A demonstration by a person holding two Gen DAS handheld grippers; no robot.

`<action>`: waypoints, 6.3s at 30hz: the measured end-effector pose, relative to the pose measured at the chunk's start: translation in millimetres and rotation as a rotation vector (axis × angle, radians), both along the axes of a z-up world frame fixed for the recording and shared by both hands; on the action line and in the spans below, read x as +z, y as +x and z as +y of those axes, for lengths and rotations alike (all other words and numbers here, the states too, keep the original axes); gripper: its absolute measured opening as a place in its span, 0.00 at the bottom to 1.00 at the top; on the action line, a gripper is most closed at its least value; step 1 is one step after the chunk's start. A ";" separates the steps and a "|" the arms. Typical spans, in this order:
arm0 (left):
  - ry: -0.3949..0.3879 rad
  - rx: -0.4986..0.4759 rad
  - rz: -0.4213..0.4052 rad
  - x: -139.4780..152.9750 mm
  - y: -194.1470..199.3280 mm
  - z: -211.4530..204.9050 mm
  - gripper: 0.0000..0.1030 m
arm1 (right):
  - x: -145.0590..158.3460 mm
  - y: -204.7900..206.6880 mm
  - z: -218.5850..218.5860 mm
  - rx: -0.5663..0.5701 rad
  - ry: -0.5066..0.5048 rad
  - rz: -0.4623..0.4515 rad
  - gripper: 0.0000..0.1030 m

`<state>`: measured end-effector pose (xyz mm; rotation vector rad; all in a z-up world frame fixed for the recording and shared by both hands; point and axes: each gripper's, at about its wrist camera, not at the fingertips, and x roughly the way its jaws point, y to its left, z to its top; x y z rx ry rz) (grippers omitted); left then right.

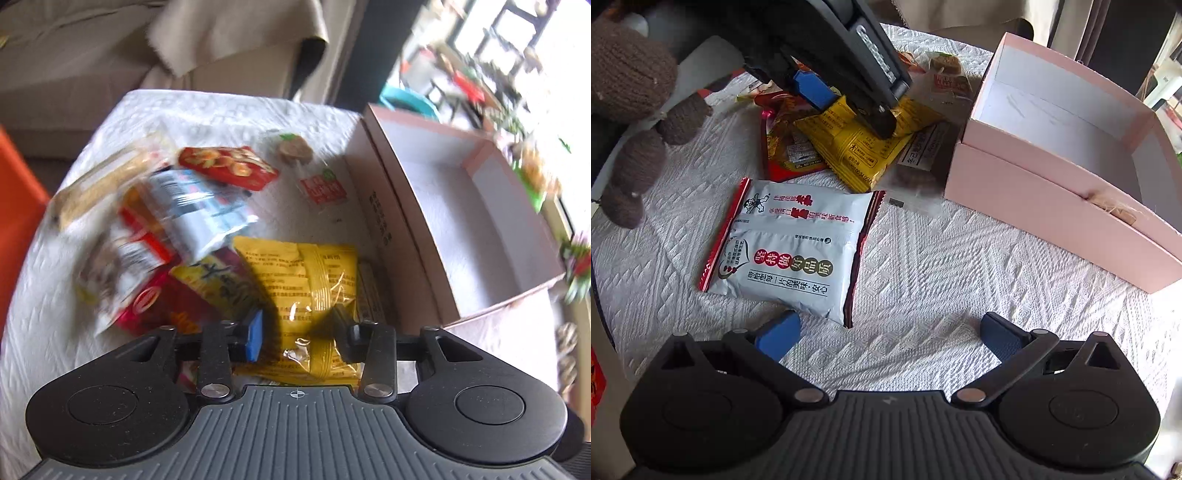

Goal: Organize snacks
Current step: 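Drop the yellow chip bag into the pink box while the right gripper grasps the white-red biscuit packet, then release the white-red biscuit packet into the pink box with the right gripper, then grasp the long bread stick packet with the left gripper, then place the bread stick into the pink box while the right gripper grasps the lollipop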

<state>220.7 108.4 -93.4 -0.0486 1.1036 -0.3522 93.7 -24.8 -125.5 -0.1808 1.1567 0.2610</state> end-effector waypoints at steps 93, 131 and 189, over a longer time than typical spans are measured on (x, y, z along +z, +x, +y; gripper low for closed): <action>-0.114 0.413 0.071 9.7 -10.8 86.7 0.38 | 18.8 128.5 21.0 -0.139 0.142 0.074 0.40; -0.030 0.342 0.189 -0.7 20.6 161.1 0.32 | 101.8 162.3 21.9 0.082 0.193 -0.015 0.62; -0.241 0.402 0.109 62.3 -111.8 -55.6 0.33 | 78.7 50.9 -110.9 0.011 0.212 0.178 0.34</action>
